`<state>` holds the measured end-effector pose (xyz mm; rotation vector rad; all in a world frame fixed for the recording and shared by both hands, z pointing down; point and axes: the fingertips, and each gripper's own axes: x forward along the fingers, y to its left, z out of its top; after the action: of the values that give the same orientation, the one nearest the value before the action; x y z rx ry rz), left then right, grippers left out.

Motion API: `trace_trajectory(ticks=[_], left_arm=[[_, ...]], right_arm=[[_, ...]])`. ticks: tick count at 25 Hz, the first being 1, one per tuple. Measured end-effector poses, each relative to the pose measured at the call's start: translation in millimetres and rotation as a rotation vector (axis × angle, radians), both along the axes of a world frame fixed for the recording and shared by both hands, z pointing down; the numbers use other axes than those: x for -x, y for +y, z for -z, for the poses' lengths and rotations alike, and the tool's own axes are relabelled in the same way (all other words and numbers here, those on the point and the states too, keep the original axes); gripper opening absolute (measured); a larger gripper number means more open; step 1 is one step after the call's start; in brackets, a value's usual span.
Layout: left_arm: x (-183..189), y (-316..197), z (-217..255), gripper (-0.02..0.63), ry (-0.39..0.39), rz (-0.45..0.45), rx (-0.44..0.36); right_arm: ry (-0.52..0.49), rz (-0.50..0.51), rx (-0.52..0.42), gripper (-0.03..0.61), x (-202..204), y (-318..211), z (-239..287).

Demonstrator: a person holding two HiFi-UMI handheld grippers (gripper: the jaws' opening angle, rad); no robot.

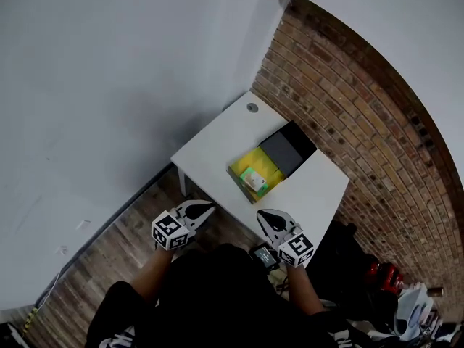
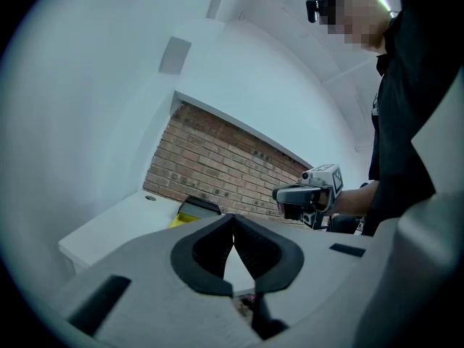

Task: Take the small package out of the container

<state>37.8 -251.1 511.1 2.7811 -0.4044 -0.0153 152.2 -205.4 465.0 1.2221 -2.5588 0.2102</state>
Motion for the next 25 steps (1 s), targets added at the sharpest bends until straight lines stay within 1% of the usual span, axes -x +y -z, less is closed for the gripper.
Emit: trace_trajectory(ticks=[7,12,17,21,25], left_arm=[[-22.6,-24.9,-3.5,0.015,-0.018,-0.004,0.028],[-36.4,-44.5,14.6,0.015,-0.038,0.007,0.001],[-39.1,-65.5,25.0,0.015,-0.042,0.056,-0.021],[-39.2,-75.2,13.5,0.015,-0.049,0.085,-0.010],[-38.0,-76.2,7.1,0.015,-0.057,0.094,0.002]], right_arm=[[-0.021,0.002,-0.003,0.006,-18.7,-39.8,-1.6],[-0.043,0.039,-0.014,0.006,-28.3,-69.3,8.0],[-0.048,0.077,-0.028,0.006,-36.5,-93.5,6.9],[-0.056,0.057,-0.032,0.006,-49.1,-107.3,-4.6],[-0.057,0.008,-0.007,0.008,-62.8,-113.2,-19.7]])
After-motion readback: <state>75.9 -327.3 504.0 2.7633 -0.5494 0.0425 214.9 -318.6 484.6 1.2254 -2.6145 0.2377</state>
